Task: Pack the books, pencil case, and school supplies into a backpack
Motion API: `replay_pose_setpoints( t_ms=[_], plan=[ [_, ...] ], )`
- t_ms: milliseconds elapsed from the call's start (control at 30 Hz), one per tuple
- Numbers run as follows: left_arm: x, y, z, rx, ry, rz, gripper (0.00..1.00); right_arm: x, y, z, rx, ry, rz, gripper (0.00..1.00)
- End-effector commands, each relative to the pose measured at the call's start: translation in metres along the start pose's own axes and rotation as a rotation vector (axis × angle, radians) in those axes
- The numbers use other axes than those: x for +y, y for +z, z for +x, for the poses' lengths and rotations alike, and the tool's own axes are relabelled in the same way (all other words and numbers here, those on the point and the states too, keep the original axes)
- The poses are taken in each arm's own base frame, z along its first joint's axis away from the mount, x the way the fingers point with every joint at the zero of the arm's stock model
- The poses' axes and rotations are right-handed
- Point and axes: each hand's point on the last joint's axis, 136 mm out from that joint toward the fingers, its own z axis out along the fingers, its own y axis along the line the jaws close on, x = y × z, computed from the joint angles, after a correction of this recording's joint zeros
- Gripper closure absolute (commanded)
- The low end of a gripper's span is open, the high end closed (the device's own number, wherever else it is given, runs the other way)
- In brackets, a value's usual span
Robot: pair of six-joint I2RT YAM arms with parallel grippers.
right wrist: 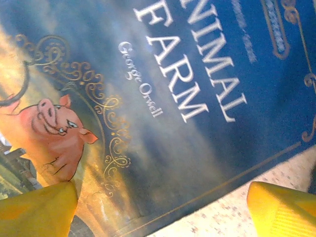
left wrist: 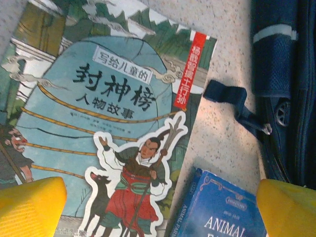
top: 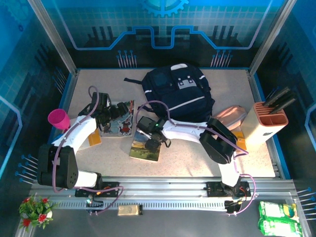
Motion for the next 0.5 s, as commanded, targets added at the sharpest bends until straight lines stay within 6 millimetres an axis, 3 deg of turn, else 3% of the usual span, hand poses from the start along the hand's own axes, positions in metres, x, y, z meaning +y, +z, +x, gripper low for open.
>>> replay_pose_setpoints(
  t_ms=[0,133,233,467],
  plan=[
    [-0.012,-0.004,0.012,0.082,0.006,0.061,0.01,-0.026,-0.009,0.016,0.026,0.089,0.027,0.11],
    [-0.023,-0.004,0.038,0.18,0.018,0.099,0.03,-0.021,-0.035,-0.008,-0.112,0.257,-0.101,0.11],
    [-0.028,-0.005,0.063,0.255,0.052,0.097,0.06,-0.025,-0.041,-0.017,-0.15,0.392,-0.157,0.15],
    [-0.031,-0.002,0.118,0.403,0.116,0.085,0.23,-0.046,-0.018,0.0,-0.068,0.596,-0.13,0.29]
  ],
)
